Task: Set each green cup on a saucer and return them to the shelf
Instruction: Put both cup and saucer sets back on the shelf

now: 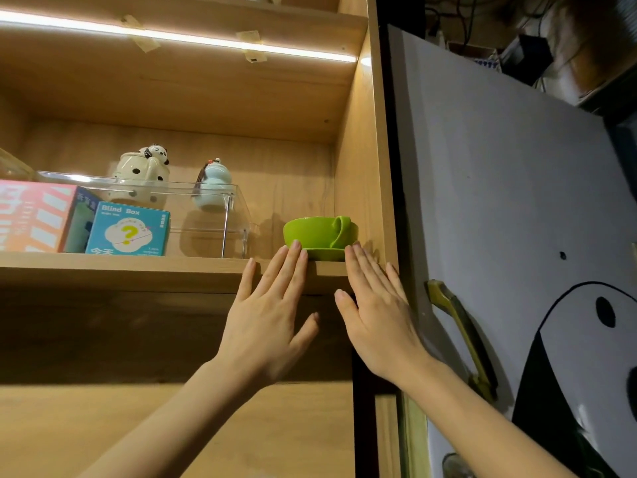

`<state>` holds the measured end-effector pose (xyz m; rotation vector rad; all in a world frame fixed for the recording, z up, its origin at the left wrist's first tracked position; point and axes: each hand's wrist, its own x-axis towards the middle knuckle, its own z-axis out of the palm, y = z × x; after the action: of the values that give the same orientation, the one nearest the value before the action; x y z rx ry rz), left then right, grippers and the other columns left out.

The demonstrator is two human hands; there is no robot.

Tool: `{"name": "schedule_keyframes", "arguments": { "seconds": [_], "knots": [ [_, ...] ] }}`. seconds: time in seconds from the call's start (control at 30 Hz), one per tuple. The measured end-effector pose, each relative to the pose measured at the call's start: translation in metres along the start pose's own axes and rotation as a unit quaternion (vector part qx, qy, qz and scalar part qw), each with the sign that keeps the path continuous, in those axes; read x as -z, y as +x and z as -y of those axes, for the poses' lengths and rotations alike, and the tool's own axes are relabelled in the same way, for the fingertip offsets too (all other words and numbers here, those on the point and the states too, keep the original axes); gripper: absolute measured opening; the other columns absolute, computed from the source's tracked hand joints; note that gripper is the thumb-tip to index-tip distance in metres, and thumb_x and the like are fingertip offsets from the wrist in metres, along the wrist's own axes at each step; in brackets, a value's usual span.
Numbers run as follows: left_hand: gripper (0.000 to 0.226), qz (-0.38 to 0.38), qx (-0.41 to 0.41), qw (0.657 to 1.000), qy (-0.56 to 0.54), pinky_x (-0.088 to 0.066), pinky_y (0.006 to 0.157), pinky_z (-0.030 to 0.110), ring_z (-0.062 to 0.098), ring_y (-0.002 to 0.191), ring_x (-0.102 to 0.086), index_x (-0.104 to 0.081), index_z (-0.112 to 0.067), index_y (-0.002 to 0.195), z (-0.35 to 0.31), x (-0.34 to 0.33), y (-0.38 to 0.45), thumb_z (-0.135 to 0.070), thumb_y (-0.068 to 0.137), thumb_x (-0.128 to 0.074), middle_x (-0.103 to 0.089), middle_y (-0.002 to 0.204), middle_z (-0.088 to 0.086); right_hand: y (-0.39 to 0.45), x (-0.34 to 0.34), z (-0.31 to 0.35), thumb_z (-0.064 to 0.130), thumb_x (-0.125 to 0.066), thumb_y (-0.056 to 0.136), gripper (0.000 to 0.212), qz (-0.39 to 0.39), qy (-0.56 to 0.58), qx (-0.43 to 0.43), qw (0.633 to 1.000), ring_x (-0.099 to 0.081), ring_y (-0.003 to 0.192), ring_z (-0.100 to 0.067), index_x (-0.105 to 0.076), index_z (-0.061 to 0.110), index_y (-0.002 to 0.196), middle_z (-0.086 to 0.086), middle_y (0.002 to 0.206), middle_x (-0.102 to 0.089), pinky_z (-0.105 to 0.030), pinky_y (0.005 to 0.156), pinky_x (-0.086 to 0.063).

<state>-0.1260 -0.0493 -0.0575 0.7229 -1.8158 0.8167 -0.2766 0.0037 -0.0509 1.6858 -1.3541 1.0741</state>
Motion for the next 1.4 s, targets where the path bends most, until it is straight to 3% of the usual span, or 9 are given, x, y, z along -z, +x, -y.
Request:
{"name": "schedule_keyframes", "arguments": {
  "seconds": [0.23,0.4,0.47,0.53,0.63,0.7,0.9,1.23,1.4],
  "knots": [
    [0.077,0.039,-0.006,0.998,0.054,-0.004,0.116,0.043,0.024,0.143,-0.004,-0.006,-0.018,0.146,0.005,-0.001,-0.009,-0.056,0.082,-0.026,-0.005,0.155,0.002,-0.008,-0.001,0.000,0.044,-0.006,0.089,0.057,0.014,-0.065,0.007,0.998,0.019,0.138,-0.008,0.020,0.023,0.135,0.009,0.144,0.022,-0.027,0.111,0.014],
    [0.085,0.156,-0.018,0.987,0.035,0.011,0.114,0.038,0.017,0.137,0.027,0.021,-0.023,0.140,0.003,0.025,-0.009,-0.054,0.085,-0.036,0.032,0.146,-0.003,-0.013,0.016,0.009,0.042,-0.018,0.097,0.062,0.112,-0.099,-0.023,0.989,0.017,0.145,-0.013,0.018,0.021,0.143,0.002,0.156,0.019,-0.032,0.114,0.012],
    [0.084,0.210,0.031,0.973,-0.092,0.004,0.115,0.035,0.014,0.142,0.014,0.011,-0.023,0.143,-0.004,0.046,-0.003,-0.044,0.086,-0.047,0.021,0.151,-0.003,-0.010,0.032,0.017,0.040,-0.026,0.097,0.064,0.149,-0.051,-0.044,0.987,0.010,0.146,-0.012,0.008,0.021,0.148,0.002,0.159,0.009,-0.034,0.117,0.006],
    [0.076,0.216,0.108,0.936,-0.258,-0.016,0.114,0.031,0.018,0.143,-0.016,-0.011,-0.019,0.146,-0.011,0.070,0.000,-0.032,0.085,-0.055,-0.013,0.156,0.003,-0.008,0.049,0.027,0.039,-0.033,0.096,0.063,0.152,0.017,-0.059,0.987,-0.009,0.146,-0.017,-0.004,0.023,0.149,0.000,0.159,-0.011,-0.039,0.119,-0.011],
    [0.054,0.212,0.148,0.908,-0.331,-0.041,0.100,0.031,0.019,0.119,-0.053,-0.043,-0.016,0.134,-0.014,0.102,-0.005,-0.021,0.083,-0.060,-0.055,0.131,0.009,-0.011,0.069,0.040,0.038,-0.042,0.093,0.057,0.138,0.091,-0.071,0.984,-0.043,0.130,-0.023,-0.021,0.028,0.145,-0.003,0.145,-0.042,-0.043,0.105,-0.039],
    [0.038,0.239,0.169,0.884,-0.364,-0.048,0.089,0.033,0.018,0.099,-0.063,-0.055,-0.013,0.121,-0.014,0.124,-0.012,-0.015,0.084,-0.058,-0.067,0.110,0.010,-0.017,0.079,0.051,0.037,-0.045,0.091,0.053,0.131,0.130,-0.077,0.980,-0.054,0.116,-0.021,-0.030,0.028,0.141,-0.001,0.128,-0.055,-0.043,0.098,-0.046],
    [0.023,0.323,0.210,0.824,-0.415,-0.052,0.080,0.031,0.018,0.085,-0.068,-0.062,-0.010,0.108,-0.012,0.161,-0.059,-0.017,0.088,-0.053,-0.071,0.097,0.012,-0.062,0.098,0.087,0.033,-0.060,0.085,0.043,0.127,0.179,-0.058,0.974,-0.057,0.078,-0.008,-0.050,0.022,0.125,0.007,0.080,-0.059,-0.031,0.079,-0.050],
    [0.026,0.335,0.335,0.757,-0.450,-0.053,0.070,0.018,0.015,0.086,-0.068,-0.063,-0.012,0.109,-0.016,0.177,-0.191,-0.025,0.088,-0.052,-0.071,0.098,0.007,-0.187,0.058,0.130,0.043,-0.070,0.072,0.057,0.302,0.209,-0.079,0.927,-0.061,0.079,-0.013,-0.048,0.028,0.123,0.005,0.088,-0.061,-0.044,0.080,-0.054],
    [0.020,0.319,0.419,0.727,-0.440,-0.052,0.066,0.017,0.013,0.083,-0.069,-0.066,-0.019,0.102,-0.021,0.172,-0.277,-0.026,0.087,-0.055,-0.073,0.092,0.004,-0.259,0.024,0.147,0.040,-0.069,0.076,0.059,0.391,0.262,-0.128,0.873,-0.061,0.082,-0.011,-0.044,0.027,0.129,0.007,0.091,-0.059,-0.035,0.081,-0.053]
  ]
}}
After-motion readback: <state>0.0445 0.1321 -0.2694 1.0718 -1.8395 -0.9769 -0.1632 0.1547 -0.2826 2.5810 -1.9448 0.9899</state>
